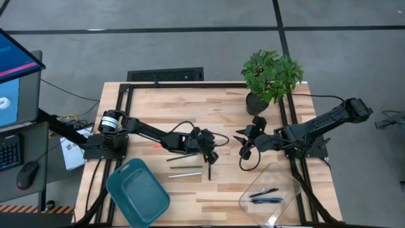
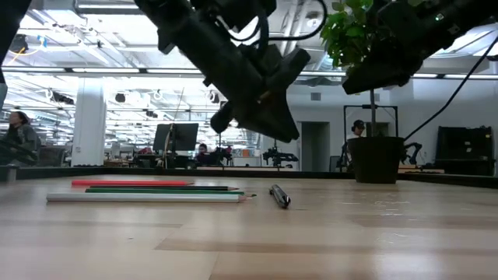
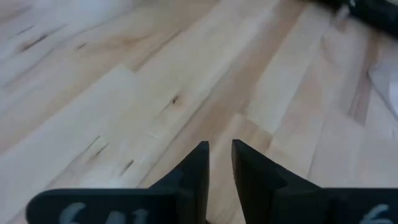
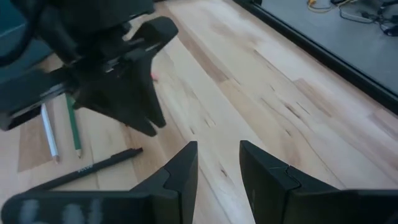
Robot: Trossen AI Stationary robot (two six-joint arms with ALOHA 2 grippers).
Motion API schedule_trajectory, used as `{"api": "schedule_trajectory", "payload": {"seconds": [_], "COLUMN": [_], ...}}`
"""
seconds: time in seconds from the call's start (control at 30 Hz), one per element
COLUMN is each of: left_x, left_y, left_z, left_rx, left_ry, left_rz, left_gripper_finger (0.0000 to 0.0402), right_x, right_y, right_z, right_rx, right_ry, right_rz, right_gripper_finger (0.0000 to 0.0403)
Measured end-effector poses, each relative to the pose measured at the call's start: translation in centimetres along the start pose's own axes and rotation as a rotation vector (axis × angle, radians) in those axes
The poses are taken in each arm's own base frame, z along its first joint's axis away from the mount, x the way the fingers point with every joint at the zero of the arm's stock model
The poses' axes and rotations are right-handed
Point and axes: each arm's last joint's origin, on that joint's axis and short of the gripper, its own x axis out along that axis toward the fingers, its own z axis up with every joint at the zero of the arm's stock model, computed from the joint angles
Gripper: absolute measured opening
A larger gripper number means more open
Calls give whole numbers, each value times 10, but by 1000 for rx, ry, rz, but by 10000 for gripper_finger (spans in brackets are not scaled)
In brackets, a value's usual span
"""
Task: Sort pens & pencils
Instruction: Put the black pen in the transparent bin
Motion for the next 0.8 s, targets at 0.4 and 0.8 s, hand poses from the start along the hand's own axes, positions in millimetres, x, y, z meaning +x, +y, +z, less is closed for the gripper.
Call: {"api": "schedule_trajectory", "payload": {"seconds": [0.4,0.8], "left_x": [-16,-54], "left_y": [12,7], "left_z": [-11,4], "left_rx": [170,249], "left_ry": [210,193], "left_rz": [188,159], "left_gripper_finger": [101,117], "right_x": [6,54], "right_y": [3,26], "right_z": [-8,-9], "right_rx": [48,32], "right_ry": [28,94], "right_rz": [123,195], "right_gripper_finger": [139,139]}}
